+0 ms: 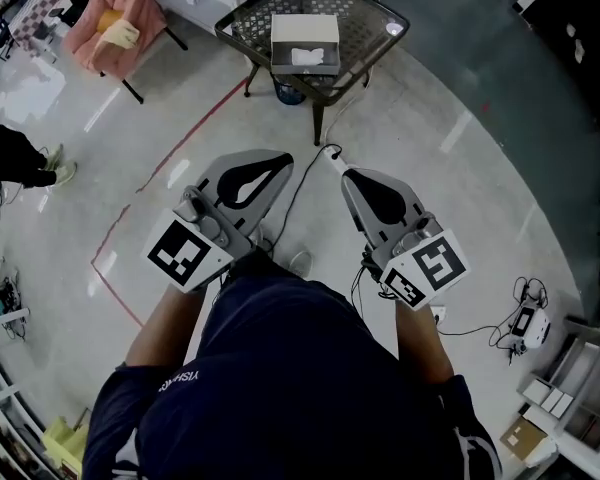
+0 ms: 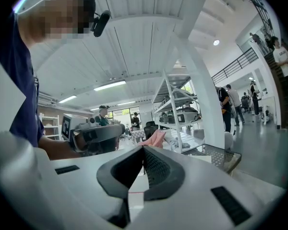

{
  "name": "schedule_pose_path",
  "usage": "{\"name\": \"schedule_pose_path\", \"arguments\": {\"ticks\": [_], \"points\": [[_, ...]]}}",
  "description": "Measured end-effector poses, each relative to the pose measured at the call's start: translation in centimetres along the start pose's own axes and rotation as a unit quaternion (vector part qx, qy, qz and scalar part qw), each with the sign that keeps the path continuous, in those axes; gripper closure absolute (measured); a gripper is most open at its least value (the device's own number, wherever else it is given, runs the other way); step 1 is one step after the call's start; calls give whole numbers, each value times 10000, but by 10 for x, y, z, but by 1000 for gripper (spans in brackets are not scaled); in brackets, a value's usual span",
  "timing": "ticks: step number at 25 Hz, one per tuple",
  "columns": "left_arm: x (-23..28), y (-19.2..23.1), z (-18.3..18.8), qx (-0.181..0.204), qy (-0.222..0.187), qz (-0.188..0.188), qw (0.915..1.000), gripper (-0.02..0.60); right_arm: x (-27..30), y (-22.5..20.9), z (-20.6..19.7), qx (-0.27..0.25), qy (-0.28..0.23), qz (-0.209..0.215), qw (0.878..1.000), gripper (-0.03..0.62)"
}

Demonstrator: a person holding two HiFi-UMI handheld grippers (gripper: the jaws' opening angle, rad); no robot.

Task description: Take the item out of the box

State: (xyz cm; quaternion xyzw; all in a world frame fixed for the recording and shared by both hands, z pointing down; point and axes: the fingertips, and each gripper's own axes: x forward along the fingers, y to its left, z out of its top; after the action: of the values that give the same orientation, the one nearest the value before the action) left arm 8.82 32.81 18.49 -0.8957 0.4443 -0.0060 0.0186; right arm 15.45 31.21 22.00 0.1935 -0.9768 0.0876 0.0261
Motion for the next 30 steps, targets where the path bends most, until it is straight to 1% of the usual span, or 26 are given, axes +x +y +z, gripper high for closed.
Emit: {"name": "schedule_pose_path", "arguments": {"ticks": [9, 17, 21, 30], "points": [[21, 27, -6, 11, -57, 87, 9999, 575, 17, -29, -1, -26, 68, 32, 10000, 572], [49, 68, -18, -81, -98, 20, 9999, 575, 47, -67, -4, 30, 160, -78, 9998, 572], [64, 102, -31, -199, -37, -1, 9998, 575, 76, -92, -10, 135, 249, -144, 9995, 572], [92, 210, -51, -357, 150, -105, 9992, 575, 172, -142, -8, 344, 412, -252, 9982, 572]]}}
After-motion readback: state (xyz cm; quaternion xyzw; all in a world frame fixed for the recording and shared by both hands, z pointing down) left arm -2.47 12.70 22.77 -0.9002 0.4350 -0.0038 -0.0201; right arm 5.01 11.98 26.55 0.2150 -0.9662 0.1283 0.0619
